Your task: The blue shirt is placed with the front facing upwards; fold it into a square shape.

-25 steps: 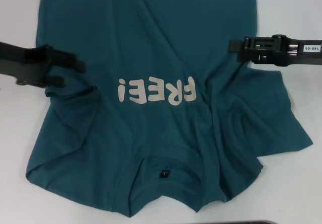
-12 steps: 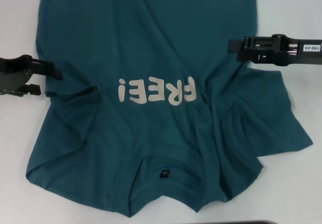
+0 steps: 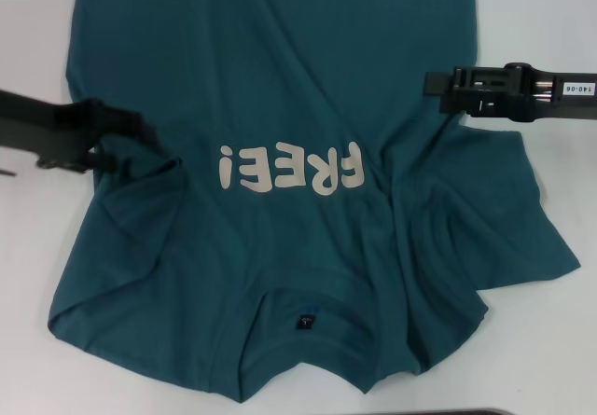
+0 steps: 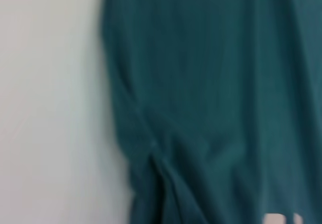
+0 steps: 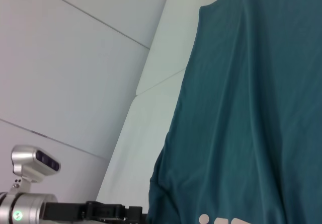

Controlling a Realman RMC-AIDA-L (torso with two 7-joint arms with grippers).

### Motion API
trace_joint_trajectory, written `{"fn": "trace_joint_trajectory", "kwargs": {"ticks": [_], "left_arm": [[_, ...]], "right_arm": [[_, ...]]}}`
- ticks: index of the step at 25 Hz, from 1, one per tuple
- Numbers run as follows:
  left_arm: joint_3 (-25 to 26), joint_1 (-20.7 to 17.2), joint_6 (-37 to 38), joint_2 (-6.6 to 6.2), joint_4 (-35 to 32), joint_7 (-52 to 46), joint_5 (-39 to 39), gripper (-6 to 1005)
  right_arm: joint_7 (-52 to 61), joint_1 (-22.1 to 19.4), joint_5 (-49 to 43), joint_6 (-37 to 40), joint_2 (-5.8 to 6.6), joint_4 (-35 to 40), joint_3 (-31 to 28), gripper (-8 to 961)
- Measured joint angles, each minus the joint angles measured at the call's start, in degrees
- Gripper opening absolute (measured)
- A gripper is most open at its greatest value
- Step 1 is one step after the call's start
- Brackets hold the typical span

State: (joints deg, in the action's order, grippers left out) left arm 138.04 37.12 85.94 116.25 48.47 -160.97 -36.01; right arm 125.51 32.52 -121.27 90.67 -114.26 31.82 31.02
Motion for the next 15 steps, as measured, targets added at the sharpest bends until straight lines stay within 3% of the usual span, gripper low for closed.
{"fn": "trace_joint_trajectory", "kwargs": {"ticks": [3, 6, 9, 15], "left_arm": [[0.2, 0.9, 0.8, 0.33, -0.3, 1.2, -2.1, 768], [0.3, 1.4, 2.9, 0.36, -0.5, 4.7, -10.1, 769], [0.4, 0.7, 4.3, -0.24, -0.5, 5.7, -14.0, 769], [0.7, -2.2, 3.8, -1.93, 0.5, 3.4, -12.5, 768]], "right_arm": [[0.0, 0.0, 0.0, 0.0, 0.00, 0.0, 0.0, 807], [0.0, 0.0, 0.0, 0.0, 0.00, 0.0, 0.0, 807], [0.0, -0.1, -0.1, 0.0, 0.00, 0.0, 0.0, 807], [0.0, -0.1, -0.2, -0.1, 0.00, 0.0, 0.0, 807]]}}
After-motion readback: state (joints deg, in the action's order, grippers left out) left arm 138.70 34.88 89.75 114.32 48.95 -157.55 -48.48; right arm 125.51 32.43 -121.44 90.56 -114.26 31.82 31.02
